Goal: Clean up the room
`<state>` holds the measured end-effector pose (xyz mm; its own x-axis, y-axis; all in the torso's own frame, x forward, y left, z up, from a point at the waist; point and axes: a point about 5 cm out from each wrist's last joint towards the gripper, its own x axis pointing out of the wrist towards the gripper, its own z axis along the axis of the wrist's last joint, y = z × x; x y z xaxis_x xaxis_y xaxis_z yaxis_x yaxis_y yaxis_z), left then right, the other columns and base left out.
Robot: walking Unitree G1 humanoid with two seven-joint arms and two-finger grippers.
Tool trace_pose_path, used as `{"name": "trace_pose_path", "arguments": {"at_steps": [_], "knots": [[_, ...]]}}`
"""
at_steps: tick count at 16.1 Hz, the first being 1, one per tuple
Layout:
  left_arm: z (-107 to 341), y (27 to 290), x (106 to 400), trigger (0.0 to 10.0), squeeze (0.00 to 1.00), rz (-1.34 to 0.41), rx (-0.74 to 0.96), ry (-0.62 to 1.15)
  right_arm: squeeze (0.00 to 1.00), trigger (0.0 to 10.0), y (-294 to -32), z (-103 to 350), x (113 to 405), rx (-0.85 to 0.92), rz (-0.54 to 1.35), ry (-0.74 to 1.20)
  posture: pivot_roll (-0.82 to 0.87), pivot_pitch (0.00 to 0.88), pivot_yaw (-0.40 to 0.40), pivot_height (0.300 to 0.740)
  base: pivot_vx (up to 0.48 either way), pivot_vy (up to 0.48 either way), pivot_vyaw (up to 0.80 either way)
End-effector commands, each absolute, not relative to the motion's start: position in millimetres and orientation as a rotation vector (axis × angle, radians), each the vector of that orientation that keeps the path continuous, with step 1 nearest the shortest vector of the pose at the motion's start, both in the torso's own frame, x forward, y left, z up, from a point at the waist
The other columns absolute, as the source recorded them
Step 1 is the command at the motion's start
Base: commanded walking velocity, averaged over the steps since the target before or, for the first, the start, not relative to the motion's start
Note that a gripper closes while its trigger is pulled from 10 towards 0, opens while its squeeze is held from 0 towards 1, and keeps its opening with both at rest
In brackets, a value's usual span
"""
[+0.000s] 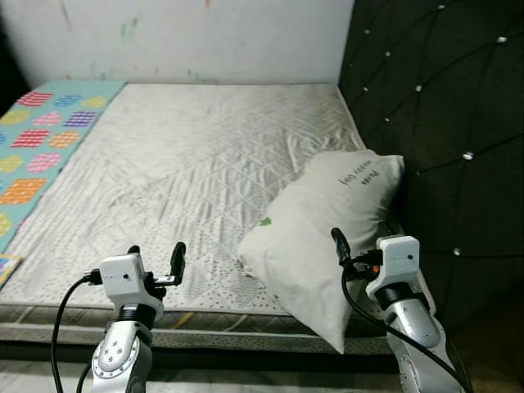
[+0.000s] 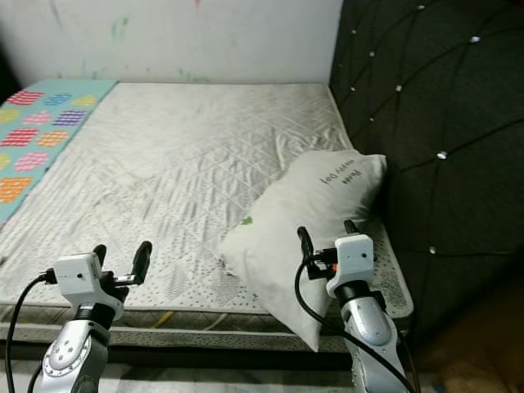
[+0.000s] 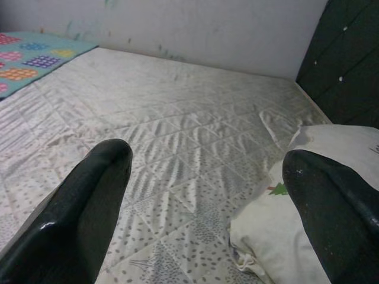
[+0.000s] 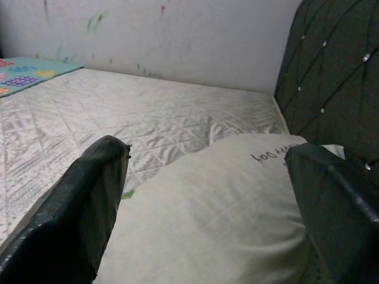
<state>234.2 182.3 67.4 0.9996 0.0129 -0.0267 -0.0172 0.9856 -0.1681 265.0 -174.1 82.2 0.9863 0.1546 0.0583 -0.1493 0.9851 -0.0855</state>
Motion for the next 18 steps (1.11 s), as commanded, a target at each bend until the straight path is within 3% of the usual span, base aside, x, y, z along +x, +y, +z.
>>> {"name": "trace_pose_path", "arguments": {"at_steps": [1,12,18], "knots": [[67.1,182.8,234.2,10.0,0.00,0.018,-0.161,0.032,0.00,10.0,-175.2,83.2,266.0,-0.086,0.154,-0.068,-0.16,0.000,0.045,0.740,0.000,0.000,0.00],[66.7,180.7,236.1,10.0,0.00,0.016,-0.169,0.032,0.00,10.0,-176.5,83.6,266.4,-0.093,0.153,-0.068,-0.16,0.000,0.043,0.740,0.000,-0.317,0.00],[70.4,175.7,235.2,10.0,0.00,-0.042,-0.185,-0.005,0.00,10.0,-177.4,83.1,265.8,-0.094,0.153,-0.066,-0.17,0.000,0.041,0.740,0.042,0.000,0.00]]}}
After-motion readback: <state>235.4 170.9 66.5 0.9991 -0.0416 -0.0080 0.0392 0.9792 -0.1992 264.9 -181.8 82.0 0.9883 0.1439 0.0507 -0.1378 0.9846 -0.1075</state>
